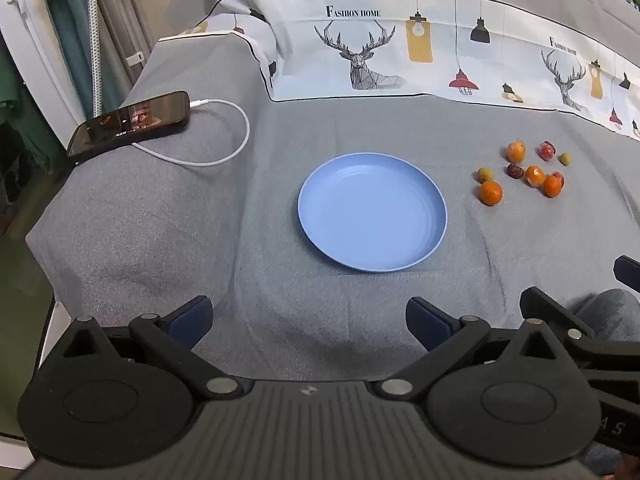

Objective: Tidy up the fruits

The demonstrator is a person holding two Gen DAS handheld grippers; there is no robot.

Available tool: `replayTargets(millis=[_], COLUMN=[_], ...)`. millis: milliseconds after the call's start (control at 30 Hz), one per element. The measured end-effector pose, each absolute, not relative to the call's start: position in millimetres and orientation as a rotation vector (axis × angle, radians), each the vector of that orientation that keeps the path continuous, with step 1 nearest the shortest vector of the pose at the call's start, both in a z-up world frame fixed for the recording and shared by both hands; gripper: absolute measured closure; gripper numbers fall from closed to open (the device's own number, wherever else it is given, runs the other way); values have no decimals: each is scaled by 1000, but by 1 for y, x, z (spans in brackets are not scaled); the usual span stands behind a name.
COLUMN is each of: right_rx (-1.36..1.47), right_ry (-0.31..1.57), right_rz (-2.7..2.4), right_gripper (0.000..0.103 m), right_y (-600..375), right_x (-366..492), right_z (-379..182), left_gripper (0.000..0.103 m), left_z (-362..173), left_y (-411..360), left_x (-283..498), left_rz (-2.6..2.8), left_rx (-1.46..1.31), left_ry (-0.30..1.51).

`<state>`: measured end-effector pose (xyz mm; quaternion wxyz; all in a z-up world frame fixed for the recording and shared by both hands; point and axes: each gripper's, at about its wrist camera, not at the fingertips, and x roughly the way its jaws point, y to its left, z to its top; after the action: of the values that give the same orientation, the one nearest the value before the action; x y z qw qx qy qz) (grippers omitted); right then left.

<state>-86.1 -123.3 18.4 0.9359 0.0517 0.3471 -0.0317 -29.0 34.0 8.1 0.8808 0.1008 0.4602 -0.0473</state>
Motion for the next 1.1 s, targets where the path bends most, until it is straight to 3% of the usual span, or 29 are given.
replayTargets(millis=[467,1100], right_rx=[212,332], right_ry=[744,758], right_rz=[-113,-400], right_gripper=[1,1], right_y=[-149,-258], right_x=[-77,-47], right_z=[2,-57], left_gripper=[0,0], left_z=[5,-22], left_y=[8,-107], left_x=[-17,41], left_rz=[-115,-253], left_rx=[253,356], left_ry=[976,1013])
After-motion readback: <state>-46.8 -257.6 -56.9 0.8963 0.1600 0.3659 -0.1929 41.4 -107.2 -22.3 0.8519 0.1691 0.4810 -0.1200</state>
